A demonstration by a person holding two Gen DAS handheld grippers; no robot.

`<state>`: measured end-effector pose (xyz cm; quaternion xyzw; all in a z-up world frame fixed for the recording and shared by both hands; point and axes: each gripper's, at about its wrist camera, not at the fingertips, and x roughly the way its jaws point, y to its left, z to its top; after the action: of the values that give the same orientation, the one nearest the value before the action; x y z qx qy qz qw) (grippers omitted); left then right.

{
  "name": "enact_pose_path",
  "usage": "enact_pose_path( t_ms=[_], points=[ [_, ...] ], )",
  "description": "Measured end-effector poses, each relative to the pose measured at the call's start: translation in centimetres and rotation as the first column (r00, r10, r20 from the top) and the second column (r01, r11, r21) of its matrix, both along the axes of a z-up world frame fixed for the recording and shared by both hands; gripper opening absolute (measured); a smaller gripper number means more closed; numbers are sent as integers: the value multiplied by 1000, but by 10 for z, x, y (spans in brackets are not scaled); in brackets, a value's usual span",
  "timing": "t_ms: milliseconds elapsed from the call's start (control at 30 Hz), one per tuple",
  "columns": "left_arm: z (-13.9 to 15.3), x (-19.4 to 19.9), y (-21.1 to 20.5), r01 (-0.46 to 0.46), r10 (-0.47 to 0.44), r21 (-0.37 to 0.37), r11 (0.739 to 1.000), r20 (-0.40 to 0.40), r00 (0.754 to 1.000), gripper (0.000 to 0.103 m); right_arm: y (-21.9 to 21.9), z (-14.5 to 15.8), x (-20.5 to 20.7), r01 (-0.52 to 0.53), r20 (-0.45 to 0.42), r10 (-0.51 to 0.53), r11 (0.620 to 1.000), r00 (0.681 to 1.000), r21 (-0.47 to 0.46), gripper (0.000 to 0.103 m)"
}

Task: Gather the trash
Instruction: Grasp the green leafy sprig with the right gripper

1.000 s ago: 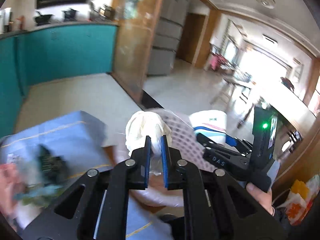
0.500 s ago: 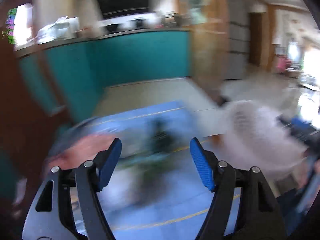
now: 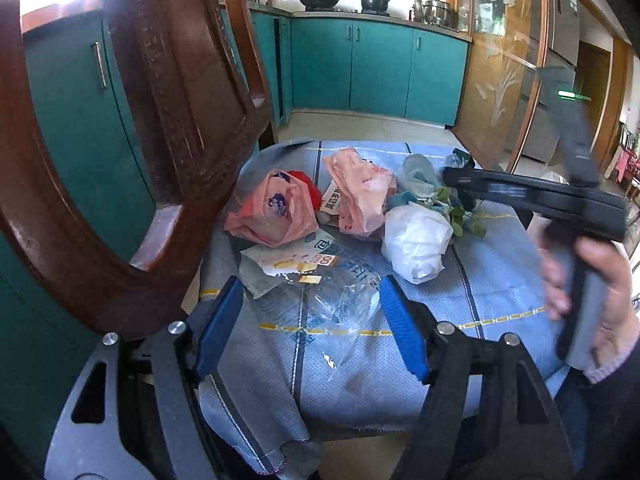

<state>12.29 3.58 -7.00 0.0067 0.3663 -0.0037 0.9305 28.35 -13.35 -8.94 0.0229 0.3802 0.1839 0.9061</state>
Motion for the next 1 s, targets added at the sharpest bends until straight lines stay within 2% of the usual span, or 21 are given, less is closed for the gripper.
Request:
enact_pose_path(
  t_ms=[33,67,100,133,233,300,367,500,633,700,800,867,933,1000],
  points=[
    [-1,3,-1,7,-7,0,1000,-6,1000,71,4,-5,0,6,-2,-6,1000,1000,-21,47],
    [-5,0,-1,10,-10,-1,1000,-9,1000,71,8,-10,0,-2,-3,2,999,1000,-34,35],
    [-7,-4,2,14,-14,-4,1000,-12,1000,71,11,-13,1,-15,-14,14,999,1000,-33,9],
    [-9,-5,4,15,-16,-4,1000,-17,1000,71,11,-15,1,-21,-31,20,999,999,-25,5],
    [-12,-5,6,14,-15,-12,1000,-27,1000,71,-9,-10,-13,-29,-2,29,998,1000,51,5],
    [-14,-2,7,13,-14,-21,1000,-33,999,71,-28,1,-25,-43,30,39,990,999,134,5],
    [-19,4,7,9,-10,-28,1000,-46,999,71,-45,10,-39,-52,73,39,983,997,179,5],
    [-27,15,8,-14,11,-40,999,-82,997,71,-76,18,-60,-27,123,-2,973,992,228,5],
    [-34,34,3,-31,24,-54,998,-127,992,72,-97,12,-67,28,116,-55,975,992,222,5],
    [-35,38,-3,-43,41,-20,999,-127,991,72,-101,10,-68,32,105,-57,973,993,229,5],
    [-27,37,-21,-24,28,74,997,-61,998,85,-96,5,-68,22,103,-46,976,994,219,5],
    [-27,40,-34,2,4,150,989,-36,999,87,-97,5,-71,16,99,-38,977,994,214,5],
    [-37,50,-43,35,-21,193,980,-75,997,87,-95,4,-71,10,96,-31,978,995,210,5],
    [-47,57,-48,61,-37,205,977,-118,992,87,-91,3,-71,5,96,-24,980,995,200,5]
  ],
)
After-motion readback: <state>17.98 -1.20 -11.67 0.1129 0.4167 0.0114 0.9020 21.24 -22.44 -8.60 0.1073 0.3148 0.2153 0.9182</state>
